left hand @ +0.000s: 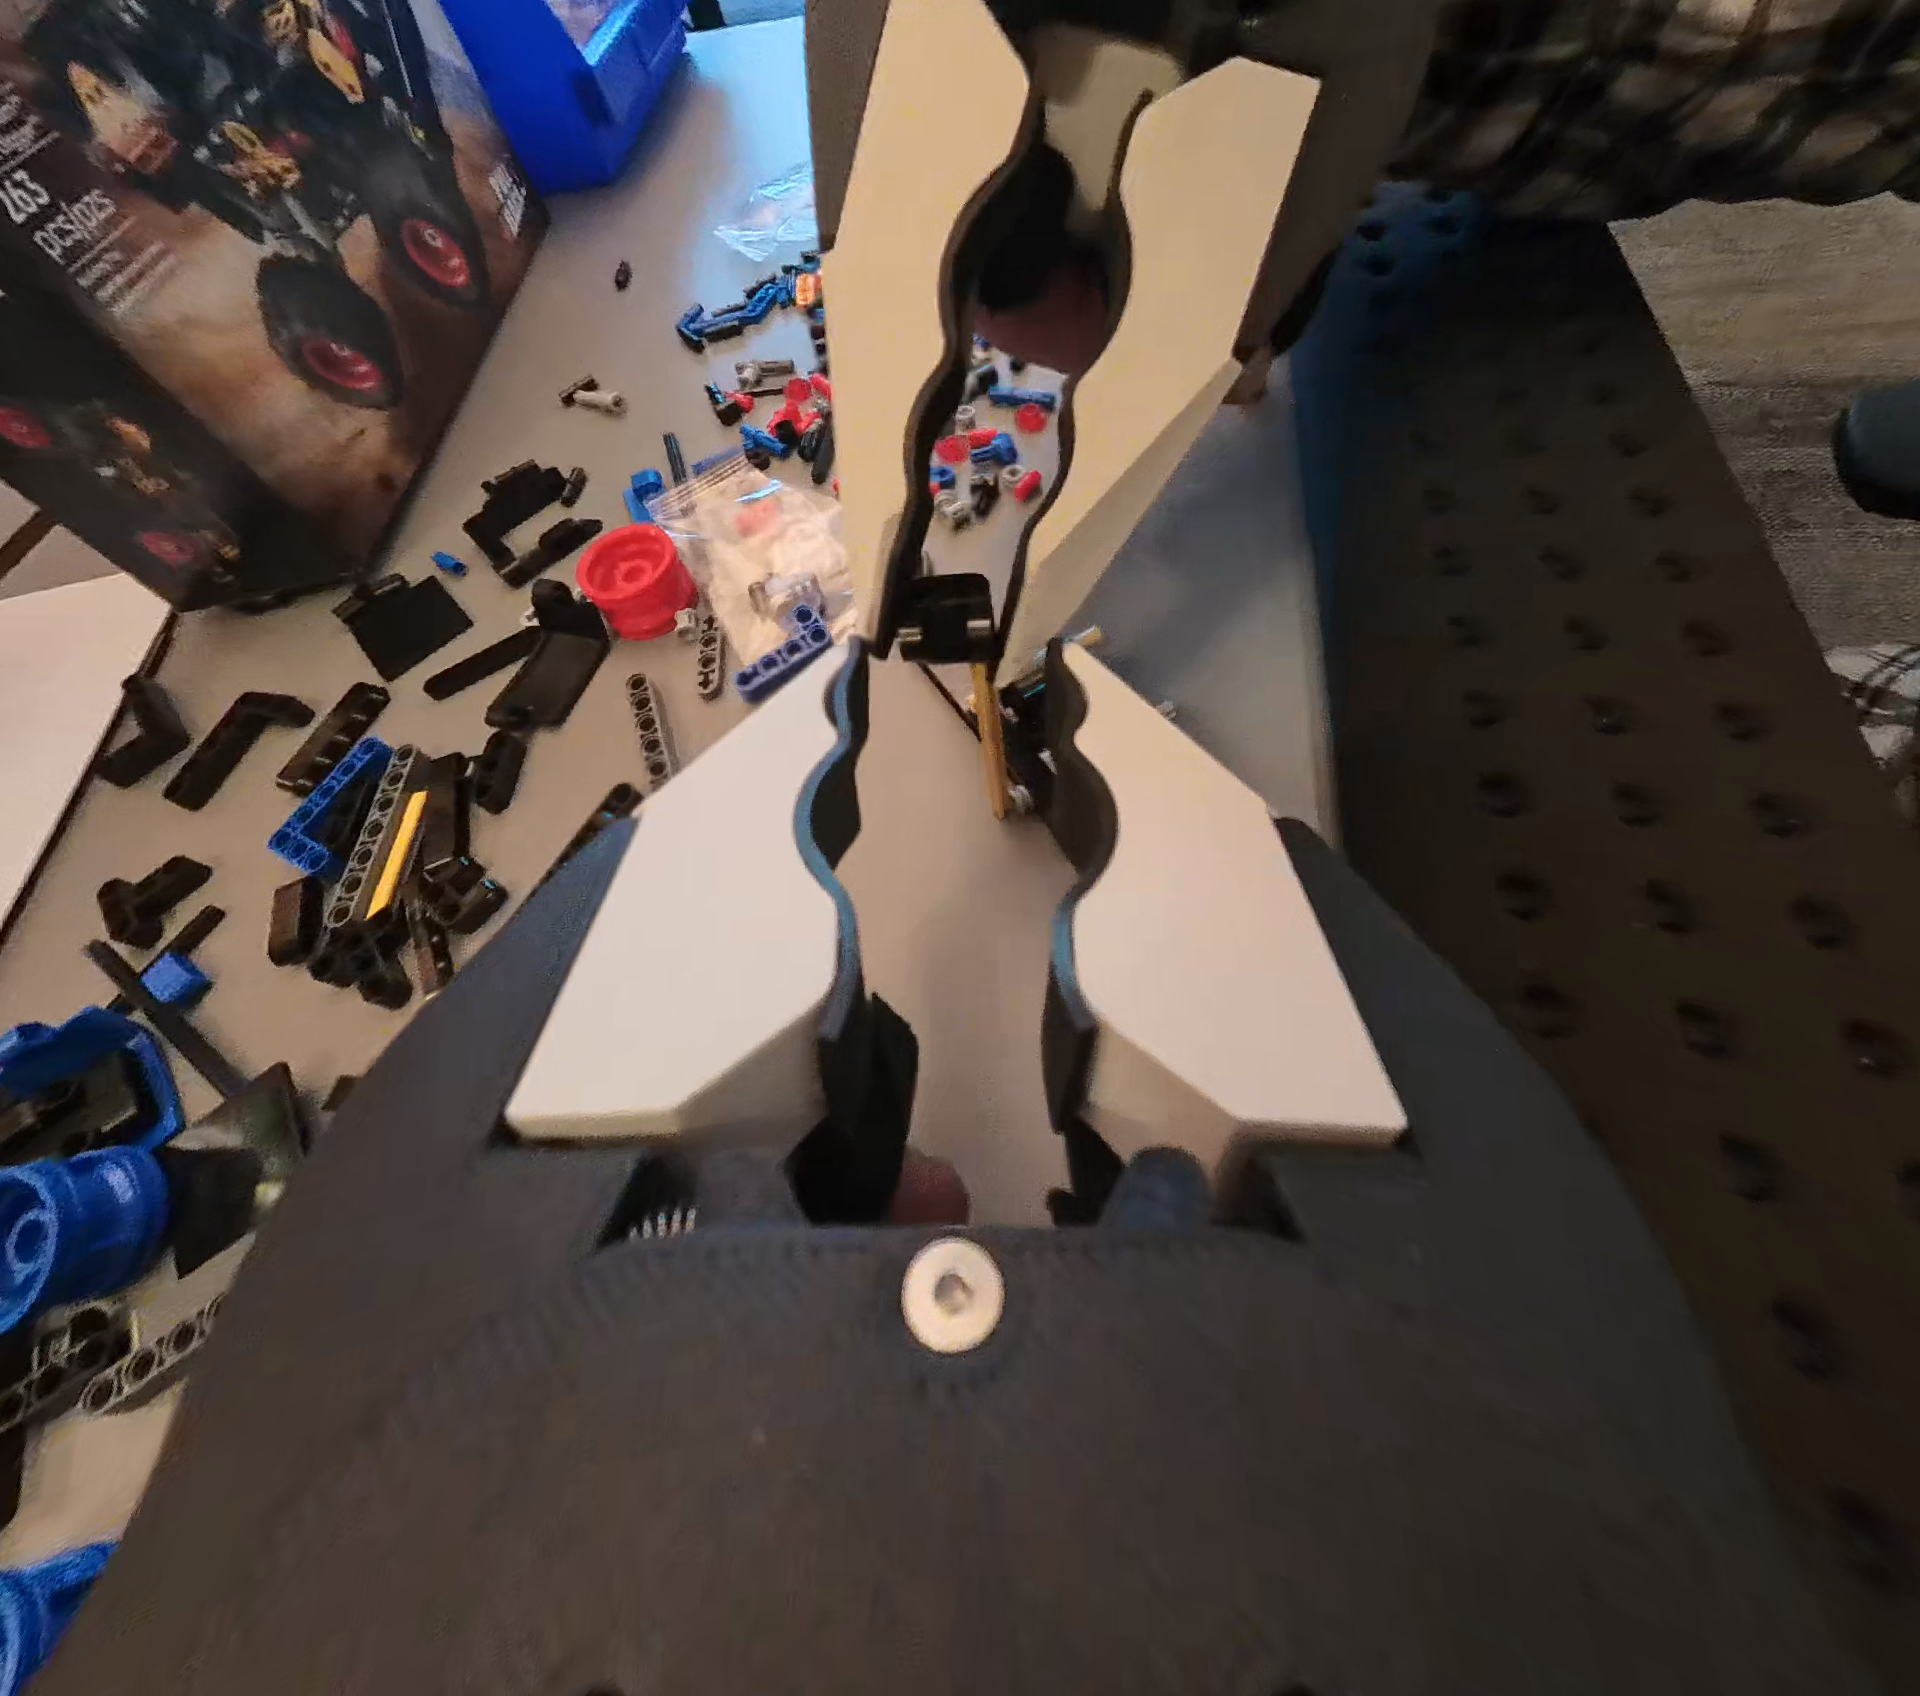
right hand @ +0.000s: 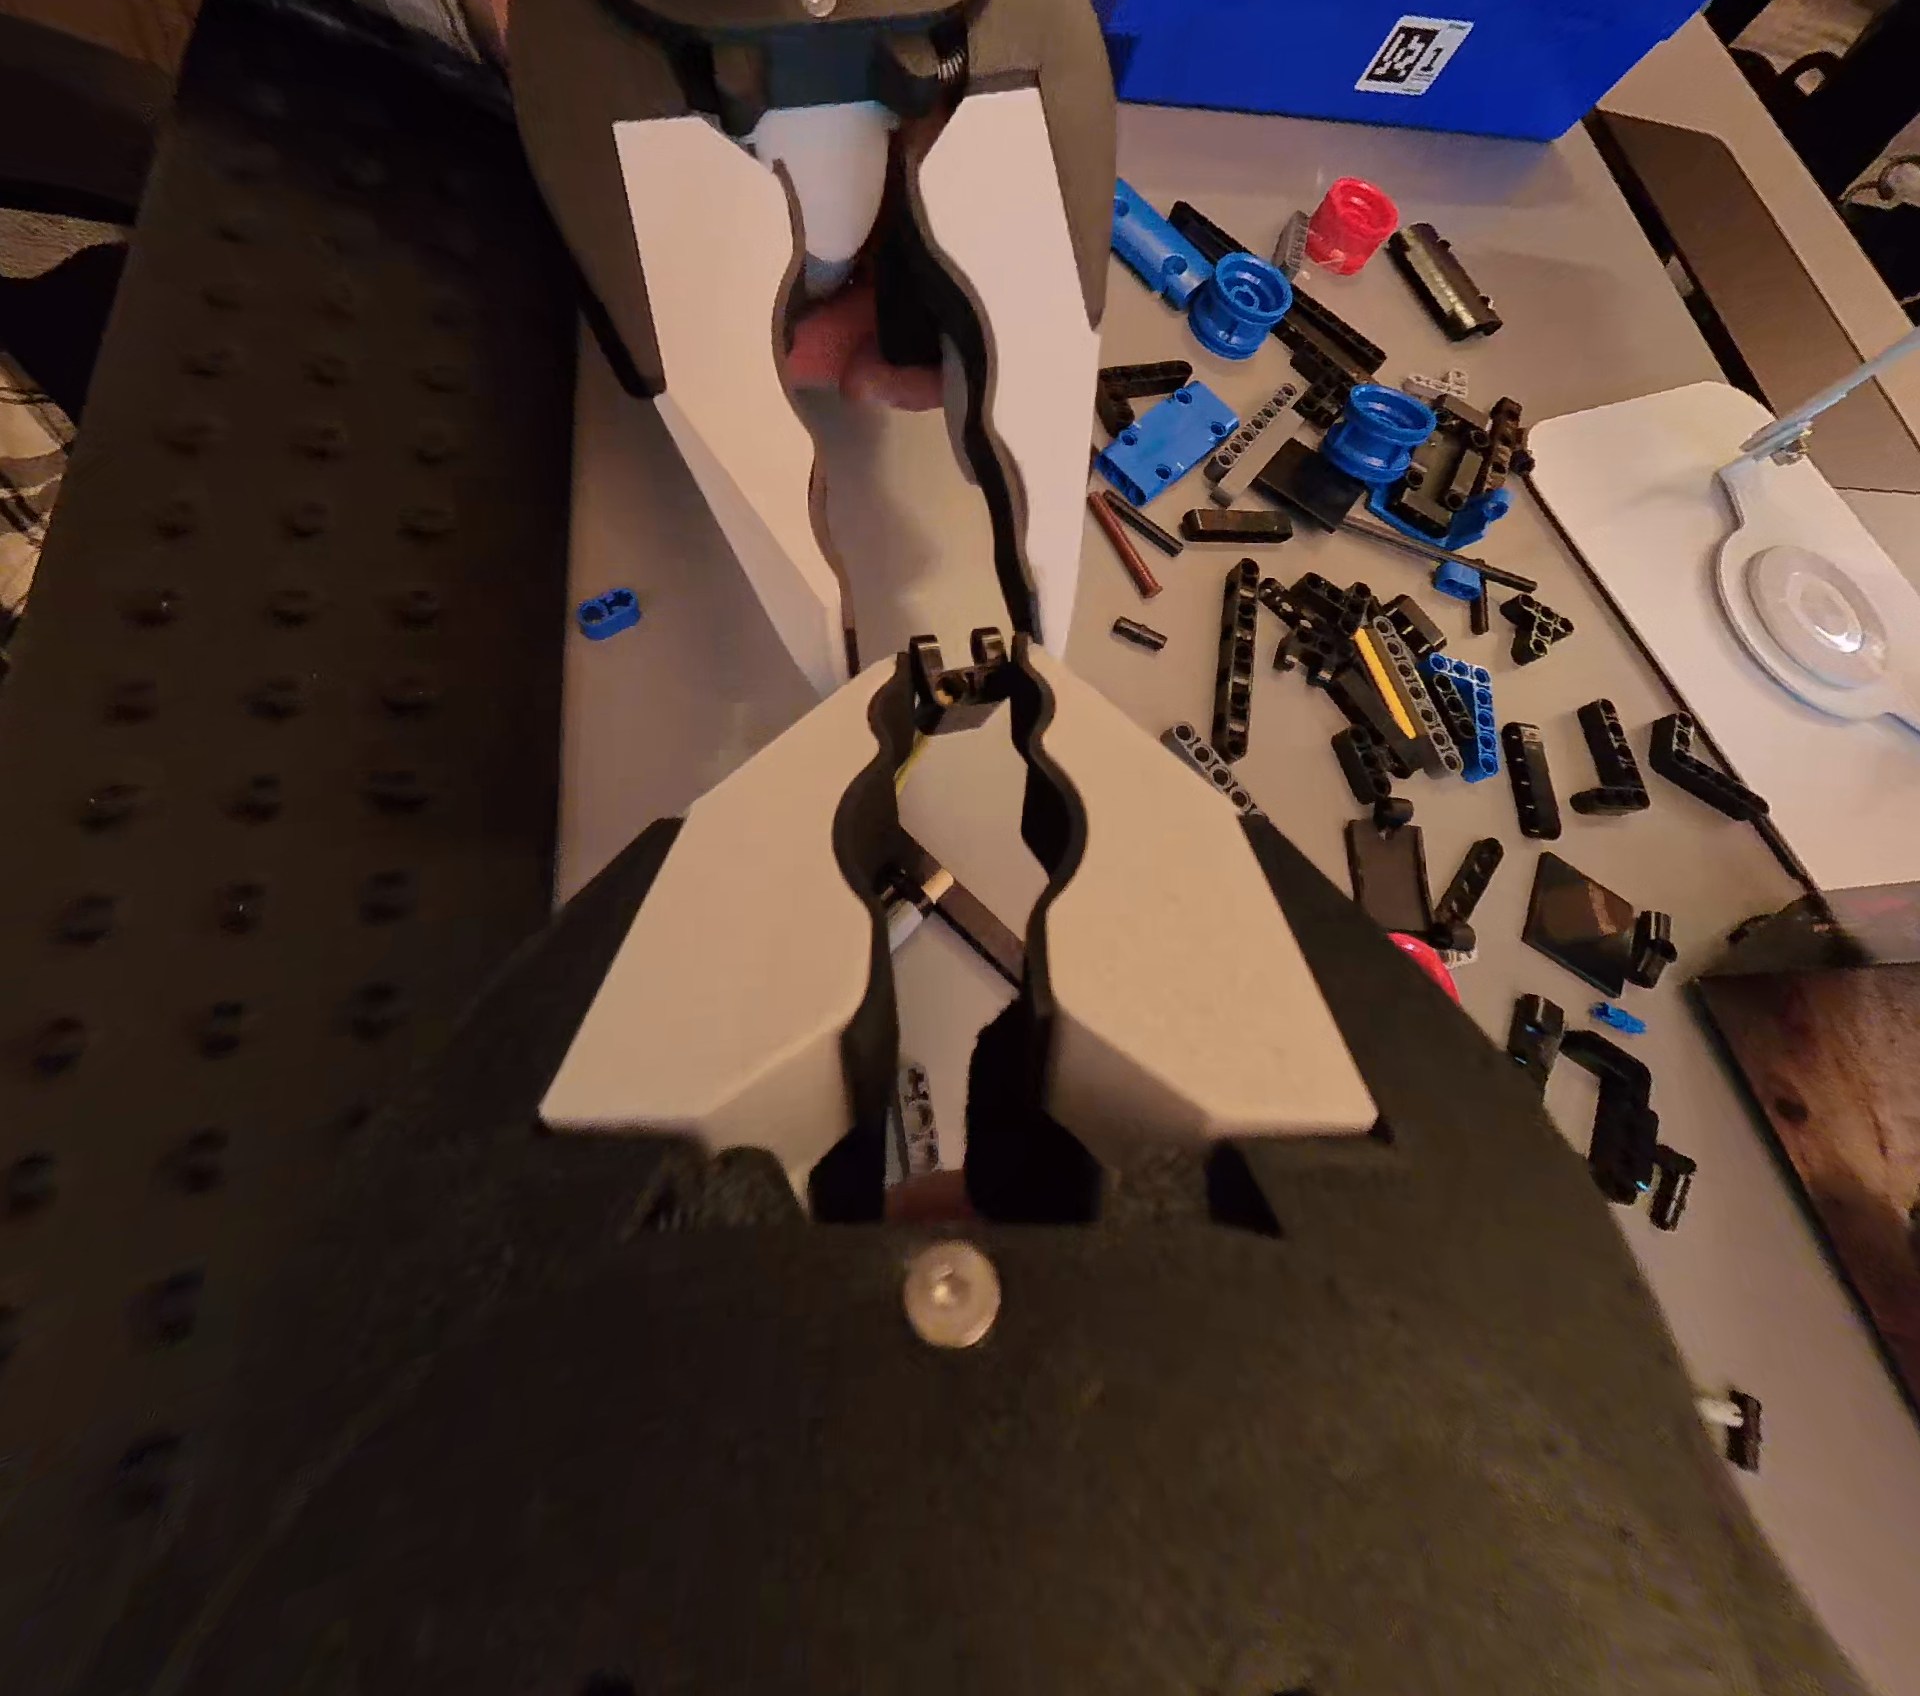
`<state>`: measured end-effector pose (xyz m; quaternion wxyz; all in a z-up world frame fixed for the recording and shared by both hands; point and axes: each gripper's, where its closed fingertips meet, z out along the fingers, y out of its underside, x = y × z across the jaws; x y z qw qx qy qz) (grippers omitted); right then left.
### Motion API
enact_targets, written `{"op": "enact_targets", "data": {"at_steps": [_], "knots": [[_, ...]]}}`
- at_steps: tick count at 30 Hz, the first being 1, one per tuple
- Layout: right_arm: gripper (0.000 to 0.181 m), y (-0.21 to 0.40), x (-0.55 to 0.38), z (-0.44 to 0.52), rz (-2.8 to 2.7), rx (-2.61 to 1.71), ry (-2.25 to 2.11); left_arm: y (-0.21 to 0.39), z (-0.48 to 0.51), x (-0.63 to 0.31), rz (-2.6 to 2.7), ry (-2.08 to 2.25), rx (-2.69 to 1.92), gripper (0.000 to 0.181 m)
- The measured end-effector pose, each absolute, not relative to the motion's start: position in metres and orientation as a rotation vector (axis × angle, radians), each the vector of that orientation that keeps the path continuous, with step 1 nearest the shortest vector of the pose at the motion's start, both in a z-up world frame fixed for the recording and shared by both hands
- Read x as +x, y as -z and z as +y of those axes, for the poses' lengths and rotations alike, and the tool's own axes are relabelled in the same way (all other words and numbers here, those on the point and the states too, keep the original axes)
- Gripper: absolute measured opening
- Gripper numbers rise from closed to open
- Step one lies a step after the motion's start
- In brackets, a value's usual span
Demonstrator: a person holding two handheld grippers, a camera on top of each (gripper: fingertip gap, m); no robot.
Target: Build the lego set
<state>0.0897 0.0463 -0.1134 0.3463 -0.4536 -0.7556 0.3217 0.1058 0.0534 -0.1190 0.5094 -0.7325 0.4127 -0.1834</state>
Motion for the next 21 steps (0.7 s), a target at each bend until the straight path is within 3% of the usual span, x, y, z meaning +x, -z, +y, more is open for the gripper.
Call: {"op": "enact_targets", "data": {"at_steps": [11,15,21], "knots": [[0.017,0.113,0.089,0.043,-1.982,-1.137,-0.811,0.110,0.045,0.099,0.920,0.669,-1.787,0.032],[0.017,0.113,0.083,0.036,-2.023,-1.075,-0.730,0.086,0.045,0.086,0.774,0.807,-1.758,0.020],[0.017,0.114,0.079,0.034,-2.025,-1.067,-0.715,0.105,0.047,0.094,0.799,0.770,-1.850,0.017]]}}
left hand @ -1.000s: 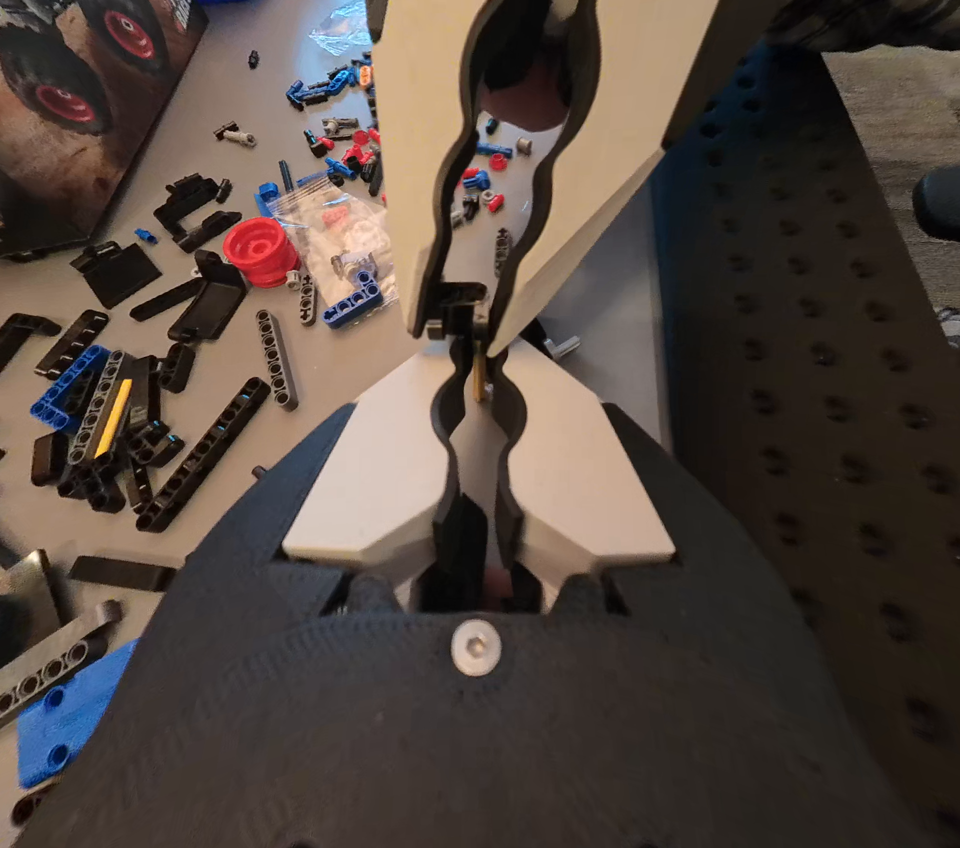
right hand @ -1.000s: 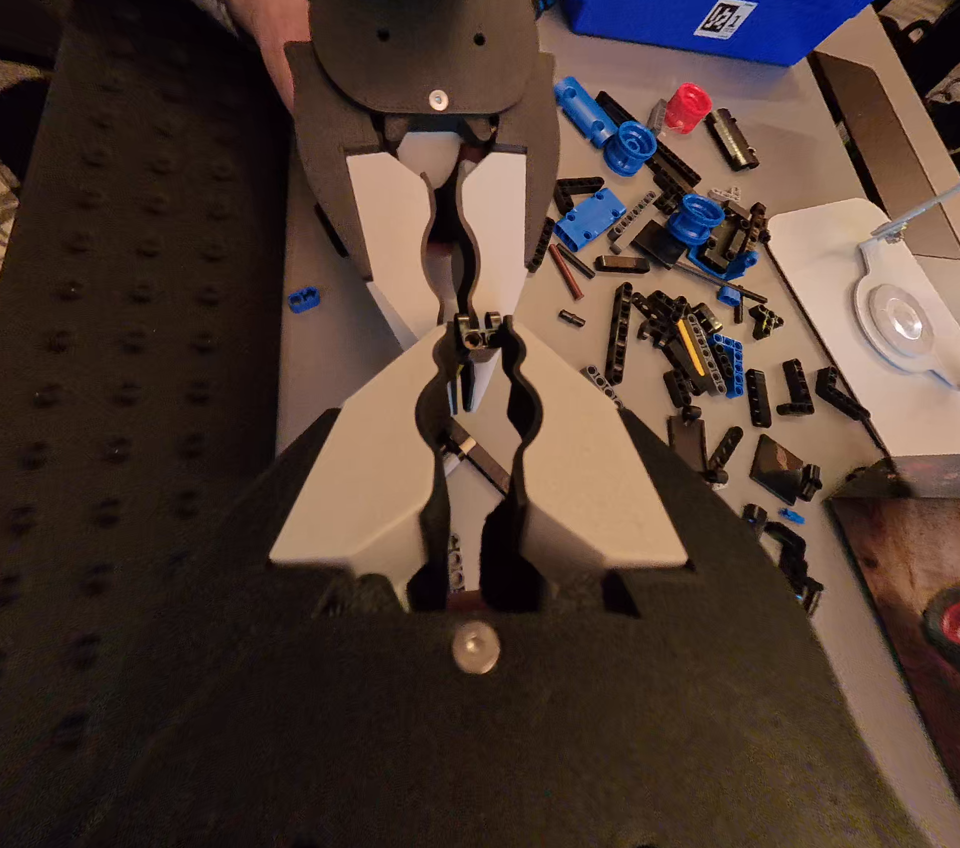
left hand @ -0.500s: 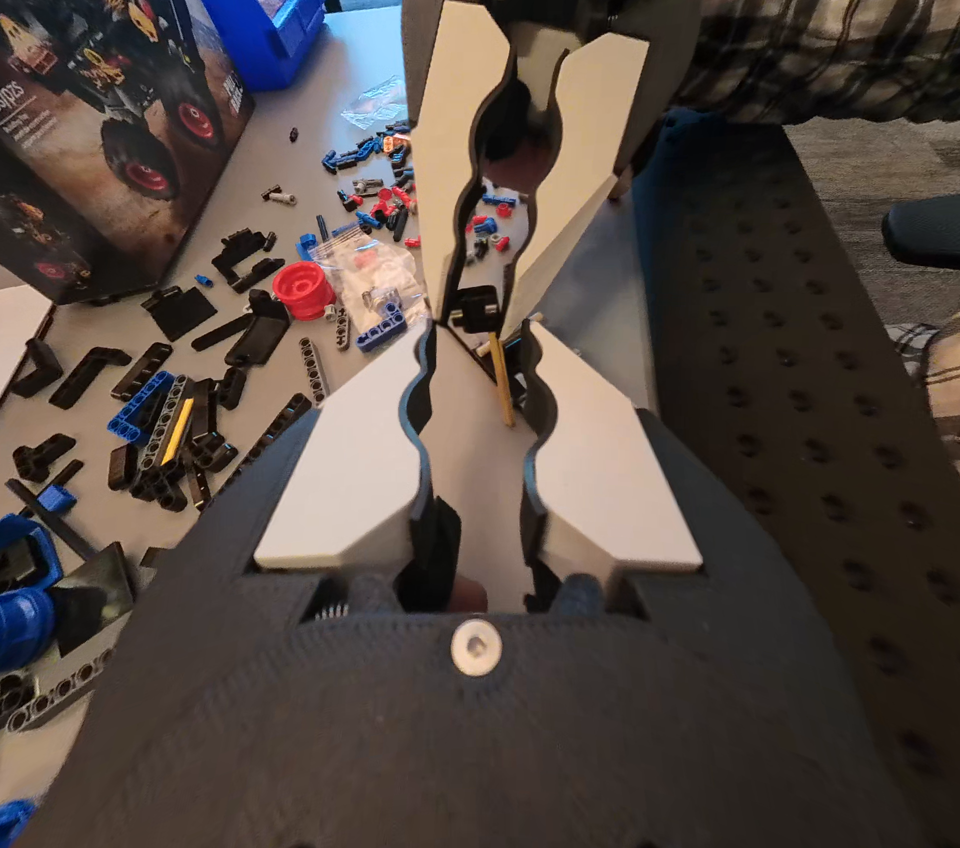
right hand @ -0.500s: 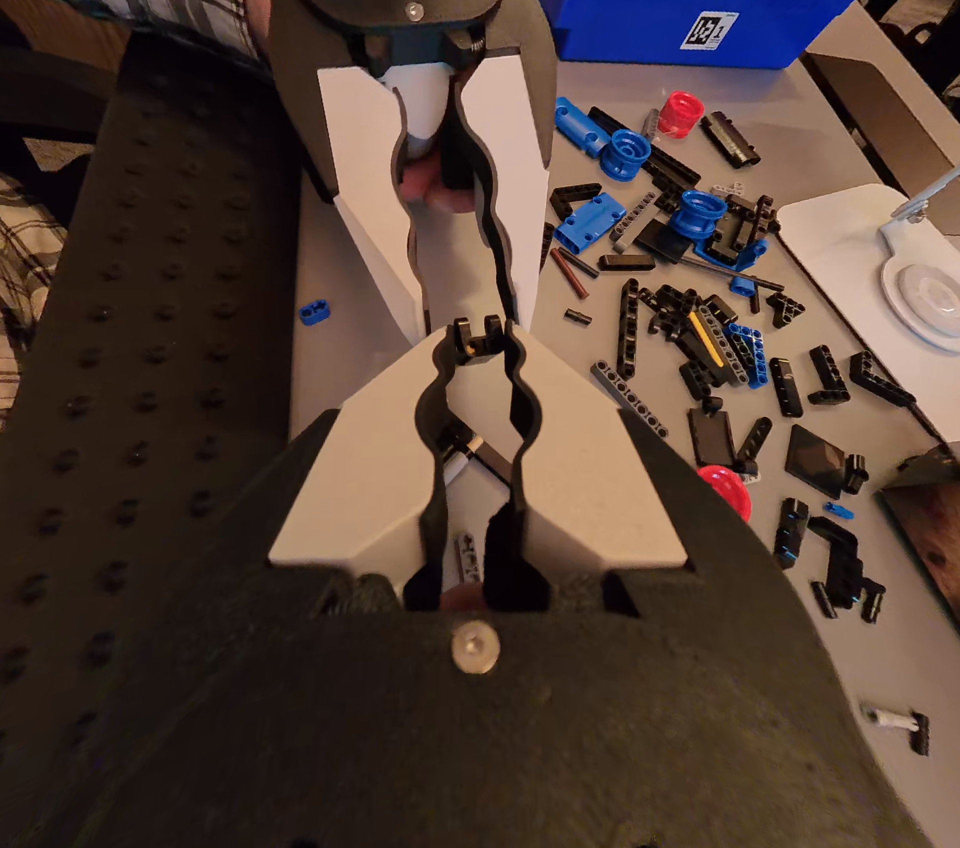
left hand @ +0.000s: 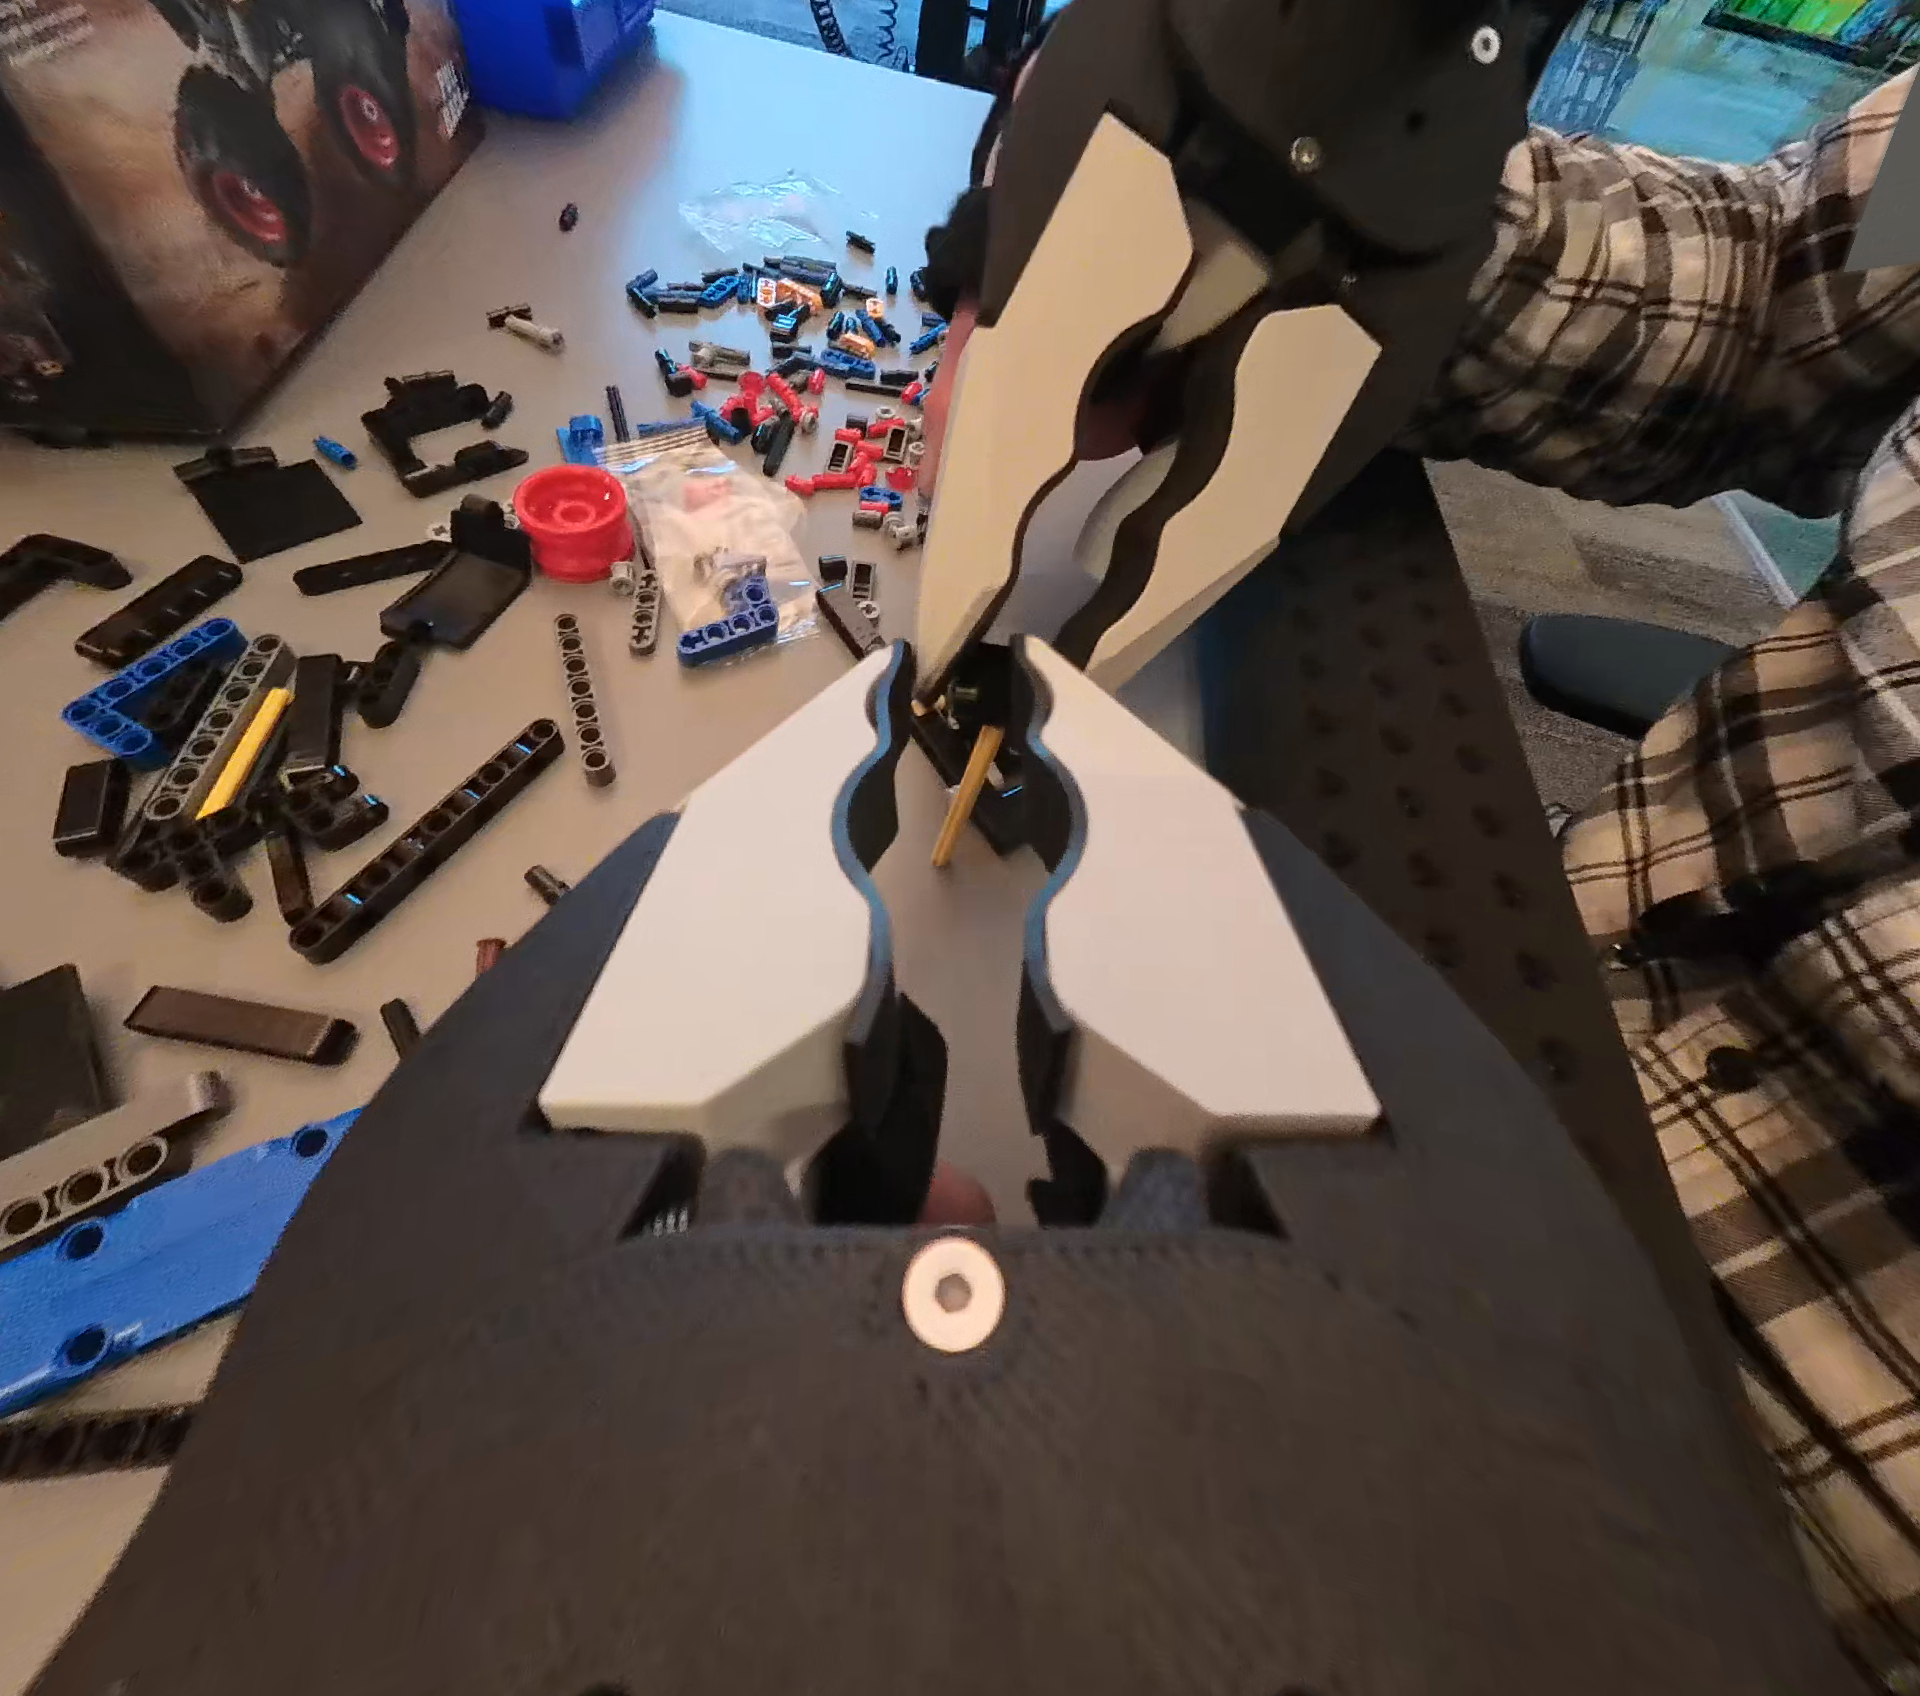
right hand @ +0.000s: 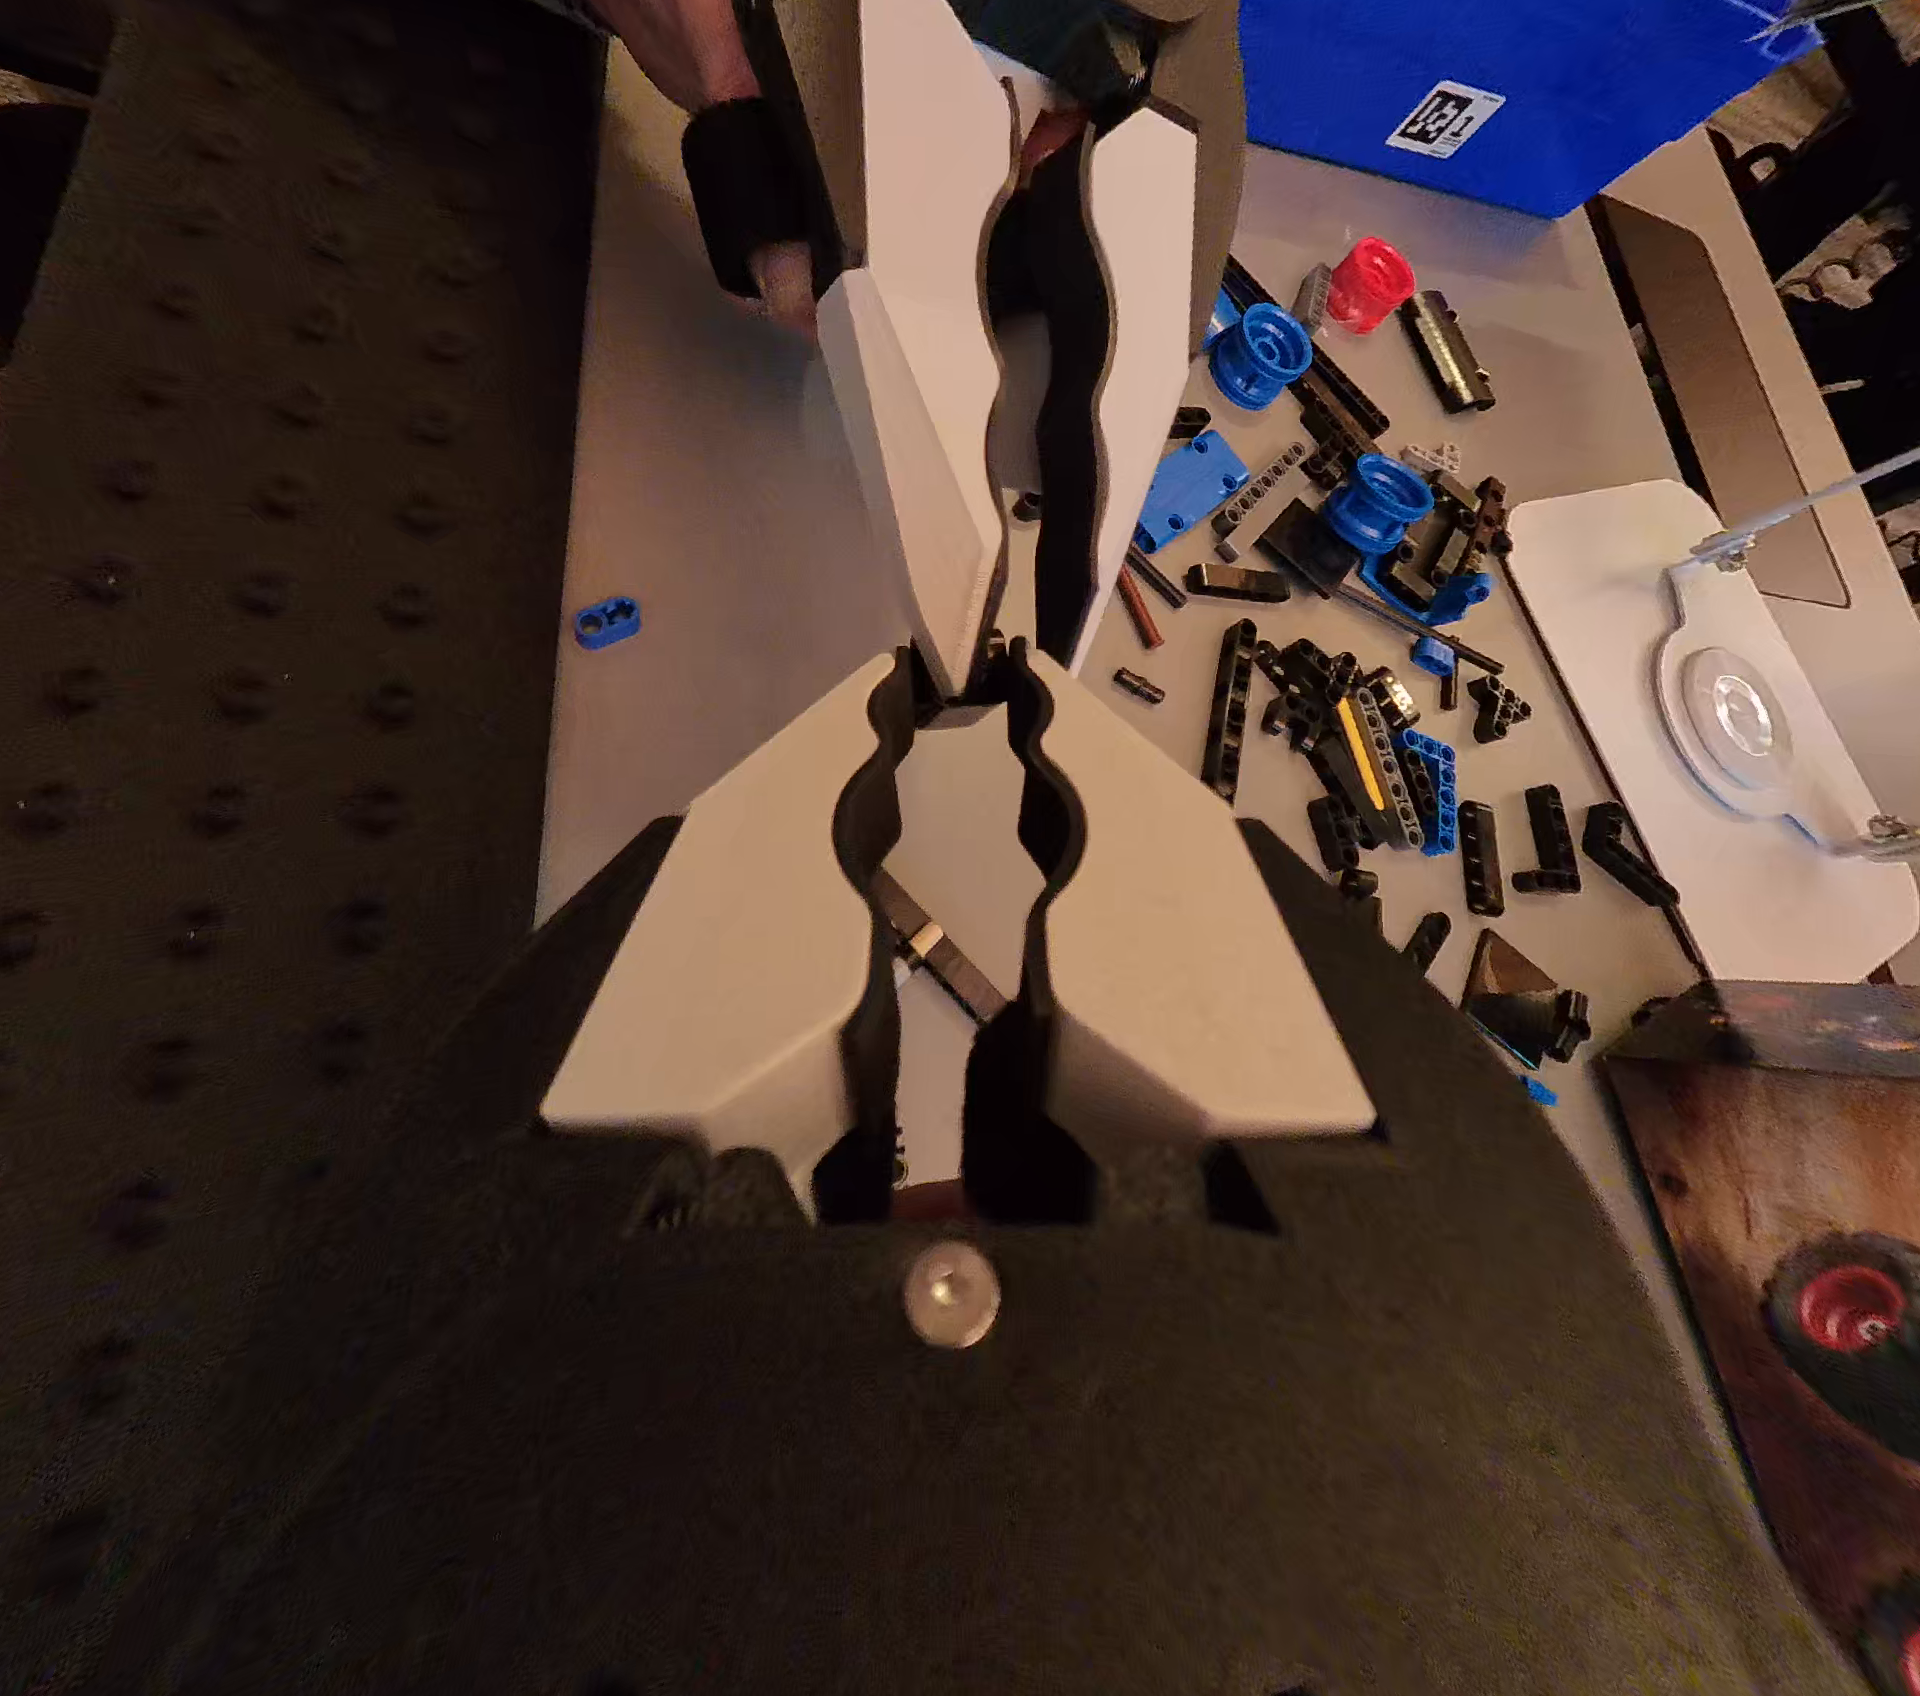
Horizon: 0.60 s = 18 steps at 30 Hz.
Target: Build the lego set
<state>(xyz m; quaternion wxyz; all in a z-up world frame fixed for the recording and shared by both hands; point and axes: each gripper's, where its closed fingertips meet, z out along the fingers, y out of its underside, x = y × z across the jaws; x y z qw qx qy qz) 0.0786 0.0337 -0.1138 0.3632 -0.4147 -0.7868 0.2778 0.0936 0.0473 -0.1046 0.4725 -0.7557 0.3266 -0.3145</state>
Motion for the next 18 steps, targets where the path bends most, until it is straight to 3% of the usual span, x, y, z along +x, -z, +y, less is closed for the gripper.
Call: {"op": "enact_targets", "data": {"at_steps": [10,18], "knots": [[0.016,0.159,0.083,0.025,-2.129,-1.107,-0.680,0.151,0.040,0.097,0.928,0.632,-1.995,0.013],[0.017,0.134,0.082,0.039,-2.027,-1.141,-0.789,0.117,0.050,0.079,0.791,0.726,-1.901,0.021]]}}
